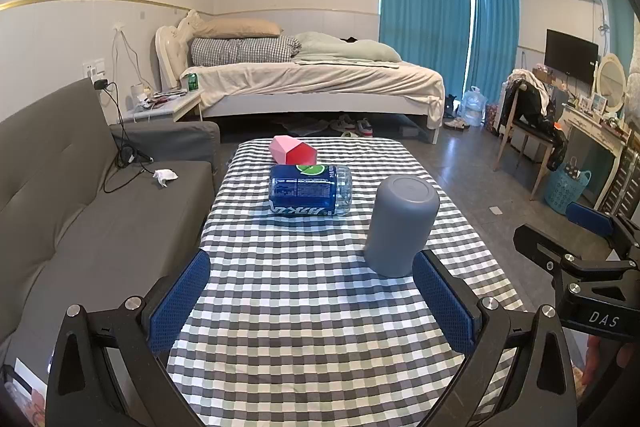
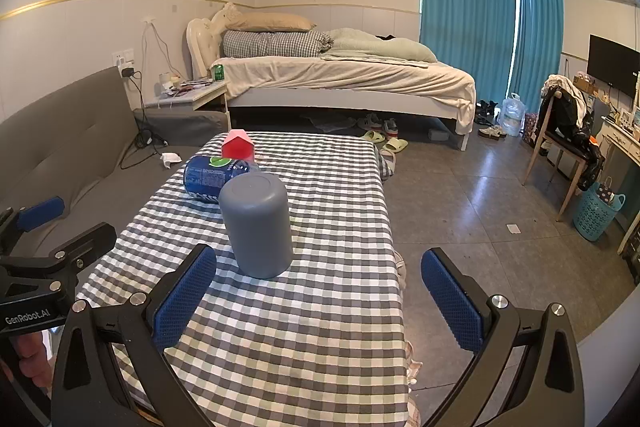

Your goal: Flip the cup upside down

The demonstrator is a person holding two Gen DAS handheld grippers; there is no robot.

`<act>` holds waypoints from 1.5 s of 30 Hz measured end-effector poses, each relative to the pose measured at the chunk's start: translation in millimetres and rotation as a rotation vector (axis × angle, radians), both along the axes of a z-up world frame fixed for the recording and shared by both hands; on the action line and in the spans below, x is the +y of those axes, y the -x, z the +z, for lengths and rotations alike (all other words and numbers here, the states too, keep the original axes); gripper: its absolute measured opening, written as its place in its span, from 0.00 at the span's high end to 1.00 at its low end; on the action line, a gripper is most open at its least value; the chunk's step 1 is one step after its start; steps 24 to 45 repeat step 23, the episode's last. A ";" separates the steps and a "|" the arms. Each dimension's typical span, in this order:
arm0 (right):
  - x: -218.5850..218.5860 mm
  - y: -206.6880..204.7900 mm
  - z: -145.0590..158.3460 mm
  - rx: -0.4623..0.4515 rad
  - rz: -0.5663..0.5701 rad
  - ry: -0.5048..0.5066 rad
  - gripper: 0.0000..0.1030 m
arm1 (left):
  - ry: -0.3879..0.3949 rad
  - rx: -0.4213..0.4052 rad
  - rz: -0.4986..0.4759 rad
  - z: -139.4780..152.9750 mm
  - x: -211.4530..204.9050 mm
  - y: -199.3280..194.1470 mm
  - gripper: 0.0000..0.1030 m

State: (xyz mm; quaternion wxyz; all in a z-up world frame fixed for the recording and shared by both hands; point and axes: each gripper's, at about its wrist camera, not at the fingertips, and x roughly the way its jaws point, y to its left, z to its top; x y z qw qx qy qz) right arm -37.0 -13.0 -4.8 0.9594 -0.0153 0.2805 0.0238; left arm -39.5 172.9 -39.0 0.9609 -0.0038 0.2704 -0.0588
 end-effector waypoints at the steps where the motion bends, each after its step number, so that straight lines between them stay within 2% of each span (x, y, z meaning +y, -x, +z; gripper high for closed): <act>1: 0.0 0.1 -0.1 0.000 0.001 0.000 0.00 | 0.001 0.000 0.001 0.3 0.8 -0.3 0.00; 45: -1.5 -0.9 -2.9 0.009 -0.002 0.002 0.00 | -0.006 -0.004 -0.002 1.0 1.0 0.1 0.00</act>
